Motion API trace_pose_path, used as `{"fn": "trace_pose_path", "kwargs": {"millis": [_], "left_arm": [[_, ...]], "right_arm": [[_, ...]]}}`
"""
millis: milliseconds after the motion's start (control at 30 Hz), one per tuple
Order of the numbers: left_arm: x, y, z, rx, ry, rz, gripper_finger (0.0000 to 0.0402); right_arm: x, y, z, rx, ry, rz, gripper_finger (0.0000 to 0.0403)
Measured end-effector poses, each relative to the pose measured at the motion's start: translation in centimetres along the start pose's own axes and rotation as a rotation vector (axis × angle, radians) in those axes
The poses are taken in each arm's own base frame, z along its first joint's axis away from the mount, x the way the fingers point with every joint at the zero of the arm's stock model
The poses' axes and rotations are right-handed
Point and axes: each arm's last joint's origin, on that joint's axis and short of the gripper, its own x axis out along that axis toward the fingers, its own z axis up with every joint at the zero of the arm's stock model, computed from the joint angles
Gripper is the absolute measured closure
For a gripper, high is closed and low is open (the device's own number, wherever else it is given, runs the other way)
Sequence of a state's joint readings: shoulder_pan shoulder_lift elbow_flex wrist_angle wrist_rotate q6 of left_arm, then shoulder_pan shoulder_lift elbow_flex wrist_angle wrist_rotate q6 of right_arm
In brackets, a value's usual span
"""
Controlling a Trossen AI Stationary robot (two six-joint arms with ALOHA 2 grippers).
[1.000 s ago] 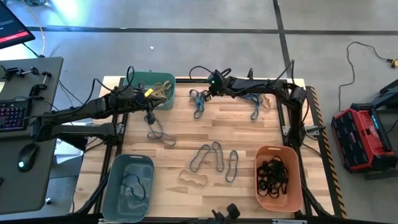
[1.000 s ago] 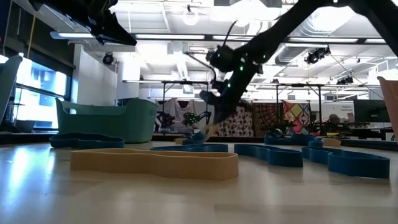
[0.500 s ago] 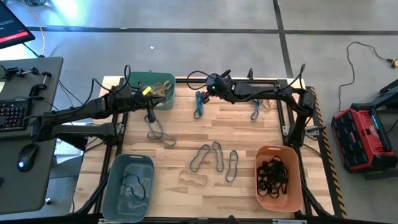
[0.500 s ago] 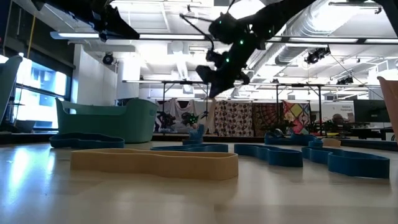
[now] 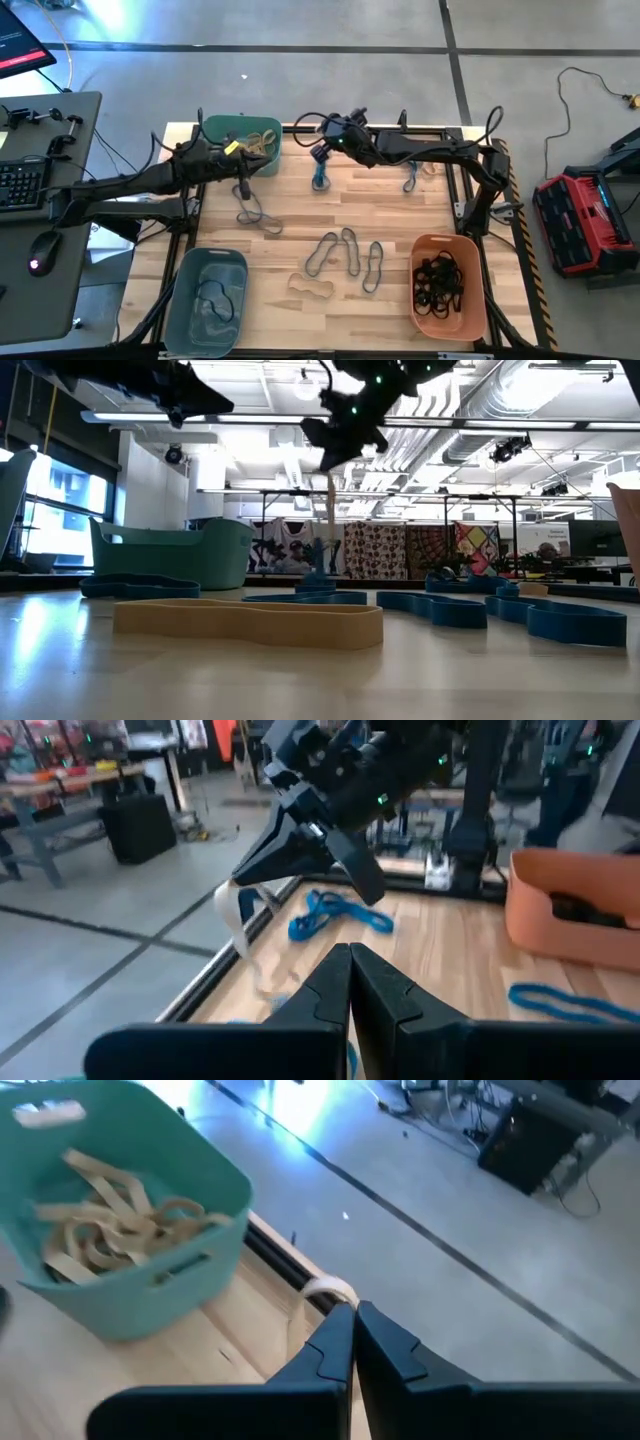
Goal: Sort rubber bands into baskets
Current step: Put the brown rubber band into the green bin
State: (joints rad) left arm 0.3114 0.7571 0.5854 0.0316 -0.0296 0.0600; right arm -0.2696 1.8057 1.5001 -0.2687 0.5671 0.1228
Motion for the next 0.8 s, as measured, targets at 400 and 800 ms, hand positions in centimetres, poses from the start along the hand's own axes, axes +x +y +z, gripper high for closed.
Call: {"fn": "trace_pose_path", "kwargs": {"millis": [400, 800], "left_arm": [[-2.8, 0.0, -1.4, -0.002, -0.121, 0.02, 0.0401], [-5.6, 0.2, -2.8, -0.007, -0.18, 0.068, 0.0401]], "right_arm": [[-1.7, 1.1, 2.6, 0.017, -0.098, 0.063, 0.0403], [-2.5, 2.1, 3.9, 0.06, -0.227, 0.137, 0.0403]]}}
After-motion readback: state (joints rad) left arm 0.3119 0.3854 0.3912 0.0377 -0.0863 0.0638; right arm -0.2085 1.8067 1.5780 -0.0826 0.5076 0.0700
